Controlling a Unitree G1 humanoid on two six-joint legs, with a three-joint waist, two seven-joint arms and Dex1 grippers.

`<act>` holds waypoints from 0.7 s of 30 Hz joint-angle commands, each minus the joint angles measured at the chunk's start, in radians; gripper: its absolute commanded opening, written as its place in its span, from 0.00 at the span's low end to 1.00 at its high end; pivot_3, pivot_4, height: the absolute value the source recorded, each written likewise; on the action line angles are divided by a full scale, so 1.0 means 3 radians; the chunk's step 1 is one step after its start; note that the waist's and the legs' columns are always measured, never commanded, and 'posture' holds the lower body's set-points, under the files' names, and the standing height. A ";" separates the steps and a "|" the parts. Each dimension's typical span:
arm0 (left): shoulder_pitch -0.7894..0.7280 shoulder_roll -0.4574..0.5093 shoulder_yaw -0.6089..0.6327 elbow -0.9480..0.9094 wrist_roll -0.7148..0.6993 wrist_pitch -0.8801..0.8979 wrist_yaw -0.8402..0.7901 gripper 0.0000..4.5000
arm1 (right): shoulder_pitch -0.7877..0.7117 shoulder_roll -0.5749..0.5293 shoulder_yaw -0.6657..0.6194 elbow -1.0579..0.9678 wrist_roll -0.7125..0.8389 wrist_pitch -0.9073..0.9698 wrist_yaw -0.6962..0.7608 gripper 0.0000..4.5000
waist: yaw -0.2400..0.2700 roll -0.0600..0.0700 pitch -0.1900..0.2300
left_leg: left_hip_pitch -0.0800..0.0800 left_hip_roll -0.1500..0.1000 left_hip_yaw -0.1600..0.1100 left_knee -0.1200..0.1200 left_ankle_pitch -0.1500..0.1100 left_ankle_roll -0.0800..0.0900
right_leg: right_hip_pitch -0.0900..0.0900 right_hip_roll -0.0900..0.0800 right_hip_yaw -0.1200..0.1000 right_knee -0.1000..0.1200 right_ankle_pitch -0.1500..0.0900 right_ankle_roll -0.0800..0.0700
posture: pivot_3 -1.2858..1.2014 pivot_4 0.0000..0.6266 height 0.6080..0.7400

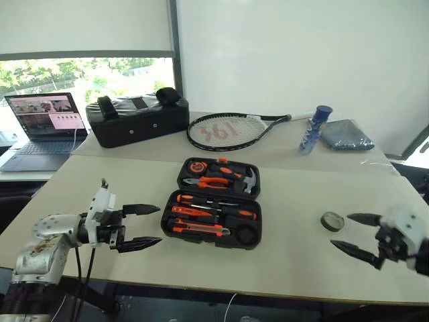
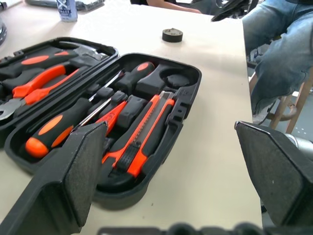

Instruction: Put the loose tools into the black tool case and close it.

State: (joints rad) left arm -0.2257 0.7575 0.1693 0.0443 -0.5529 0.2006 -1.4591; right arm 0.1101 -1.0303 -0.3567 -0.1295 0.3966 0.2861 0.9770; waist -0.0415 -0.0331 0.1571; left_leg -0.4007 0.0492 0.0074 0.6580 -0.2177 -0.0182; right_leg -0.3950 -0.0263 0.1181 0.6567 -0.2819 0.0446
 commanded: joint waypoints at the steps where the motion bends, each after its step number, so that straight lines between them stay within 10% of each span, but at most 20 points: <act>1: -0.0010 -0.0054 -0.0065 -0.0179 -0.0045 0.0012 0.0055 1.00 | -0.0451 -0.0206 0.0507 0.0367 -0.0297 0.0344 0.0104 1.00 | 0.0016 0.0001 0.0001 | -0.0007 -0.0002 0.0000 0.0000 0.0000 0.0000 | -0.0005 -0.0002 0.0001 -0.0001 0.0001 -0.0002 | 0.52 0.24 1.00; 10: 0.0064 -0.0117 -0.0180 -0.0301 -0.0033 -0.0026 0.0121 1.00 | -0.1494 -0.0053 0.1223 0.1472 -0.0785 0.0128 0.0346 0.86 | -0.0010 0.0003 0.0003 | -0.0029 -0.0005 0.0002 0.0002 0.0000 0.0001 | -0.0031 -0.0004 0.0004 0.0003 0.0013 -0.0015 | 0.52 0.24 1.00; 21: 0.0083 -0.0121 -0.0163 -0.0253 -0.0025 -0.0112 0.0139 1.00 | -0.1839 0.0072 0.1314 0.1887 -0.0965 -0.0361 0.0554 0.01 | -0.0017 0.0005 0.0005 | -0.0023 -0.0005 0.0005 0.0004 0.0000 0.0001 | -0.0028 -0.0003 0.0007 0.0011 0.0013 -0.0015 | 0.52 0.24 1.00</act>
State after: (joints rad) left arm -0.1945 0.7190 0.1010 -0.0229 -0.5515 0.1820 -1.4214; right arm -0.4167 -1.0023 0.0609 0.4356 0.1026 0.2329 1.1278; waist -0.0467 -0.0314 0.1586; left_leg -0.4074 0.0477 0.0091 0.6593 -0.2178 -0.0180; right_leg -0.4036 -0.0270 0.1203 0.6602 -0.2779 0.0402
